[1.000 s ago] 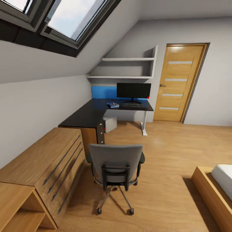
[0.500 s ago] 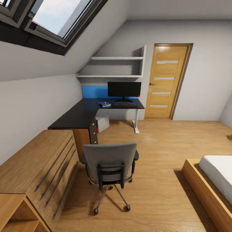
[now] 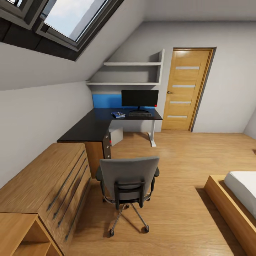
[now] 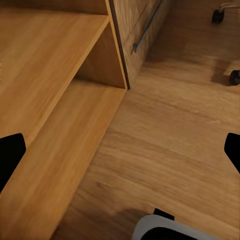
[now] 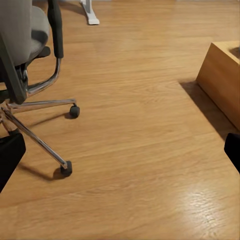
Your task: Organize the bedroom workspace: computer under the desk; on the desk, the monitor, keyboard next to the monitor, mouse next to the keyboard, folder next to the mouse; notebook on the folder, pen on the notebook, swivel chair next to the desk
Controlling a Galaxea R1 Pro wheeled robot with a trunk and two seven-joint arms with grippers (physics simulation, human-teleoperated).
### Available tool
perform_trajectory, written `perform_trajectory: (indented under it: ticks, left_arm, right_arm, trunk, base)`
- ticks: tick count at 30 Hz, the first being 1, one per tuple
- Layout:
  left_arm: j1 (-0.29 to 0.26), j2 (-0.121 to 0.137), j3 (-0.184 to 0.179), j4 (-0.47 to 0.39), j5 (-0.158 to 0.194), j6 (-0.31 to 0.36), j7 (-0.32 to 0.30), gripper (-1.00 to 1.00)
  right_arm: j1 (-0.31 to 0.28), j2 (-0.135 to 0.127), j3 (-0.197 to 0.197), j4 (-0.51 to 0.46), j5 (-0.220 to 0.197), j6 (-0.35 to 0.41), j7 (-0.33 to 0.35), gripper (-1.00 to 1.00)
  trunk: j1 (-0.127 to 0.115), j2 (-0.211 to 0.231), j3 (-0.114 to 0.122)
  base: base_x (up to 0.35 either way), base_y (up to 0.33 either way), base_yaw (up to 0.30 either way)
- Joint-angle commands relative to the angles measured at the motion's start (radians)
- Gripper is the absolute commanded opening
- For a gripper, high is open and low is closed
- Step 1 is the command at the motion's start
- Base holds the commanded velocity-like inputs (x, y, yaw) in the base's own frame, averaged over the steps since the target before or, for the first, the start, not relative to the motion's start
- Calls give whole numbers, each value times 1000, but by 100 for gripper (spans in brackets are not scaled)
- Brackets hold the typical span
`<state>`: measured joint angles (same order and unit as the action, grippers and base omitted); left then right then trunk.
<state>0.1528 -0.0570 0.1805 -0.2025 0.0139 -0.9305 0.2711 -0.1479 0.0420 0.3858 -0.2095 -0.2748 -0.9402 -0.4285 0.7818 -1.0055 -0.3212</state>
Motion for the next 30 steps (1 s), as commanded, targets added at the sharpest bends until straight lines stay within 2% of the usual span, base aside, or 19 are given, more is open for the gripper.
perform_trajectory:
  ticks: [1,12,14,15,17,18,19,20,21,23,24,26,28,30]
  left_arm:
    - [1,-1,2,-2,1,-2,0,100]
    - [0,-6,2,-38,3,7,8,100]
    - [-1,-10,2,-46,3,34,9,100]
    - [-19,-15,3,-179,20,287,3,100]
    - [-20,-16,3,-239,23,307,4,100]
    - [-107,-70,0,-531,23,572,7,100]
    - [-151,-73,-1,-549,23,666,7,100]
    - [-316,-82,-3,-538,23,888,4,100]
    - [-405,-89,-4,-493,23,938,3,100]
    - [-524,-98,-5,-396,22,977,0,100]
    - [-552,-101,-5,-367,22,985,-1,100]
    - [-643,-118,-6,-272,19,1009,-3,100]
    - [-688,-118,-11,-230,18,1020,-7,100]
    - [-703,-118,-28,-217,16,1025,-22,100]
  right_arm:
    - [-1,0,9,1,-7,-3,-4,100]
    - [-1,1,10,1,-6,-3,-4,100]
    - [-1,0,10,1,-6,-3,-4,100]
    - [-1,-1,10,-4,-5,-3,-2,100]
    - [-5,0,9,-7,-5,-3,-2,100]
    - [-131,44,13,-36,-1,188,-3,100]
    - [-146,54,14,-59,1,248,-3,100]
    - [-213,66,13,-131,0,457,-1,100]
    - [-271,69,13,-146,-3,558,3,100]
    - [-355,70,12,-152,-7,666,33,100]
    - [-374,71,12,-152,-7,690,46,100]
    - [-441,70,10,-145,-8,789,114,100]
    - [-489,70,8,-128,-9,870,184,100]
    - [-508,71,8,-109,-8,899,215,100]
  trunk:
    - [0,-1,-1]
    - [0,-1,-1]
    - [0,-1,-1]
    - [0,-1,-1]
    - [0,-1,-1]
    - [0,-1,-1]
    - [0,-1,-1]
    - [0,-1,-1]
    - [0,-1,-1]
    - [0,-1,-1]
    - [0,-1,-1]
    - [0,-1,-1]
    - [0,-1,-1]
    - [0,-1,-1]
  base:
    - [0,5,0]
    - [0,1,0]
    - [0,0,0]
    - [0,0,0]
    - [0,0,0]
    - [0,0,0]
    - [0,0,0]
    - [0,0,0]
    - [0,0,0]
    - [0,0,0]
    - [0,0,0]
    - [0,0,0]
    - [0,0,0]
    - [0,0,0]
